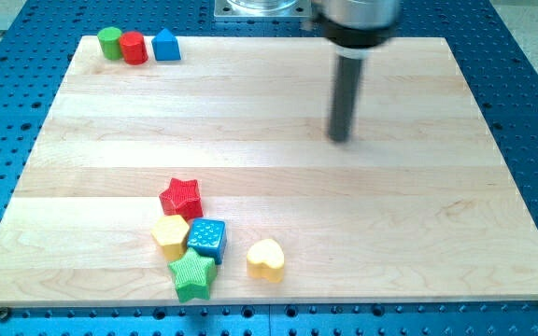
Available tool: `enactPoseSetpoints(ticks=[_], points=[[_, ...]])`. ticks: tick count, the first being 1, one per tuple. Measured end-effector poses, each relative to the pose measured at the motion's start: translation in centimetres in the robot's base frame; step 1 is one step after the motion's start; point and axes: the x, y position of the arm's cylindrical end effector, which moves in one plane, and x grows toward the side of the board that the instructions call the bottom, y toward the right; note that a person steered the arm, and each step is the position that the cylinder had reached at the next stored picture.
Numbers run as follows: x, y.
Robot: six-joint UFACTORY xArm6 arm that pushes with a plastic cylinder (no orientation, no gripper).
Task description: Move the green star into the hexagon
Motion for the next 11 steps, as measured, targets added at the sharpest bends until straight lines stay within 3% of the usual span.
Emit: enactPoseSetpoints(ticks=[1, 2, 3, 5, 7, 11], points=[[8.5, 4.9], [15.8, 4.8], [19.6, 0.2], [20.6, -2.5], [20.6, -10.3], [20.2, -18.4]])
